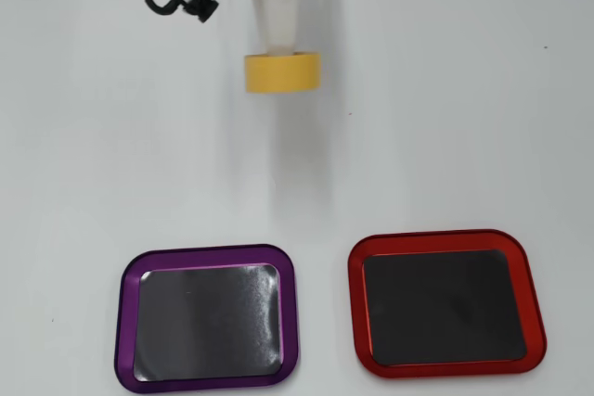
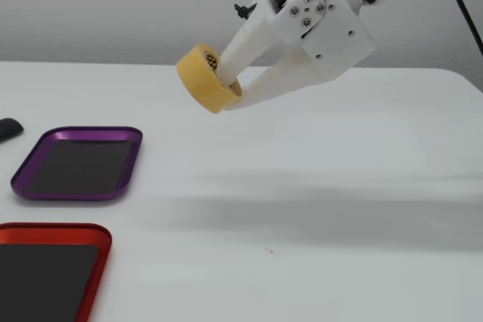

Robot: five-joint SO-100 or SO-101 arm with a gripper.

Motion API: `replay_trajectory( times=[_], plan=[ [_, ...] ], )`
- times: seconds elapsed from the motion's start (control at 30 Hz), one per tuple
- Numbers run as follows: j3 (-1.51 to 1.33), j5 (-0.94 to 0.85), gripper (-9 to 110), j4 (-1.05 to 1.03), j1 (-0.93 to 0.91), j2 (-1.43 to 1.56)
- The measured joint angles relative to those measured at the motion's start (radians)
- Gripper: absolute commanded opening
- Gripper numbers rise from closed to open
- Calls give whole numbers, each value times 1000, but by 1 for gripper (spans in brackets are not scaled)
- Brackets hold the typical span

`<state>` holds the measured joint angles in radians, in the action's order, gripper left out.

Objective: Grasp a tape and put it in the right purple dish.

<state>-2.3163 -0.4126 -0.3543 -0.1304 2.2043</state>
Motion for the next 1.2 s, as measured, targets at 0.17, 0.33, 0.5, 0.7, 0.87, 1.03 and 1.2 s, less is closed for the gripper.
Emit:
replay_trajectory(
  times=[0.17,0.33,0.5,0.7,0.87,1.03,1.2],
  plan=[
    [-83,-9,-1,290,-69,0],
    [-43,104,0,324,-114,-133],
    [166,198,0,293,-202,-414],
    [482,213,0,109,-196,-719],
    [684,213,0,-3,-199,-825],
    [816,225,0,-52,-146,-877],
    [847,225,0,-117,-147,-900]
  ],
)
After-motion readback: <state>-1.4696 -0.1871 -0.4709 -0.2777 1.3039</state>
